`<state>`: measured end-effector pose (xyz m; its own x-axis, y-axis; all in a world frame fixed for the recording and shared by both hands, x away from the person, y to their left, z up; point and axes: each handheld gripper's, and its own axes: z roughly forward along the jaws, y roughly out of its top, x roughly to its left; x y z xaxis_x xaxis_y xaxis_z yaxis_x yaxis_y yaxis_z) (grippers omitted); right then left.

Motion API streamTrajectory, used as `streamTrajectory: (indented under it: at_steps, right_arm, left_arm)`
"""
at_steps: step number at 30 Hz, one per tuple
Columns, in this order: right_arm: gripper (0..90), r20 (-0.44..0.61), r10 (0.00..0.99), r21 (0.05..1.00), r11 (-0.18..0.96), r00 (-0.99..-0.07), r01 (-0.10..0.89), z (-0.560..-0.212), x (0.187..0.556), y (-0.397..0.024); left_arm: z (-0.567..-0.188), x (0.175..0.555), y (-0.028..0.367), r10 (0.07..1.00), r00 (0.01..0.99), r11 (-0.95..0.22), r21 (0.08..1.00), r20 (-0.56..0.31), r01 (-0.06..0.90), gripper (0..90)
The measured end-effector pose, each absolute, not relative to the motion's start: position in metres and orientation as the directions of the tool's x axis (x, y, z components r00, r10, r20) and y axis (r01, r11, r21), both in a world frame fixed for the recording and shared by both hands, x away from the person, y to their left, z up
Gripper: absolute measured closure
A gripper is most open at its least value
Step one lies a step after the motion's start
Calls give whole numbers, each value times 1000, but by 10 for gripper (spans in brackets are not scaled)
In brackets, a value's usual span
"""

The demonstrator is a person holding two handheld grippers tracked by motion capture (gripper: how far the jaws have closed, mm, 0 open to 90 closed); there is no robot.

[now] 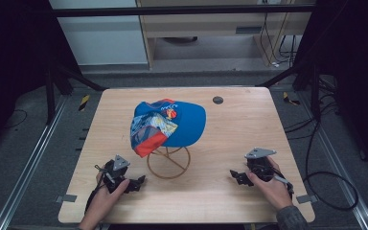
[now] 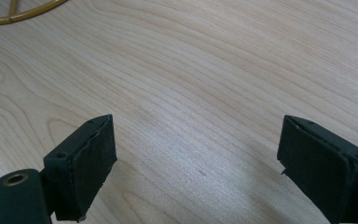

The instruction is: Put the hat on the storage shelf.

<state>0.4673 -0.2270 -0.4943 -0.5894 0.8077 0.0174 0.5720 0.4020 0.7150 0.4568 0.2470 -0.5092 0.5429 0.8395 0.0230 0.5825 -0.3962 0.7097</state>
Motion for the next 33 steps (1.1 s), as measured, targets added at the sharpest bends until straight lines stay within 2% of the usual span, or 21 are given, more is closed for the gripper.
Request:
streamTrajectory:
  at_steps: [11, 33]
  right_arm:
    - [97, 31, 833, 701, 376, -552, 606, -505, 473, -222]
    - [64, -5, 868, 733, 341, -496, 589, -512, 470, -217]
  left_arm:
    - [-509, 457, 247, 839, 543, -397, 710, 24, 582, 0]
    - [-509, 457, 247, 840, 543, -396, 710, 23, 582, 0]
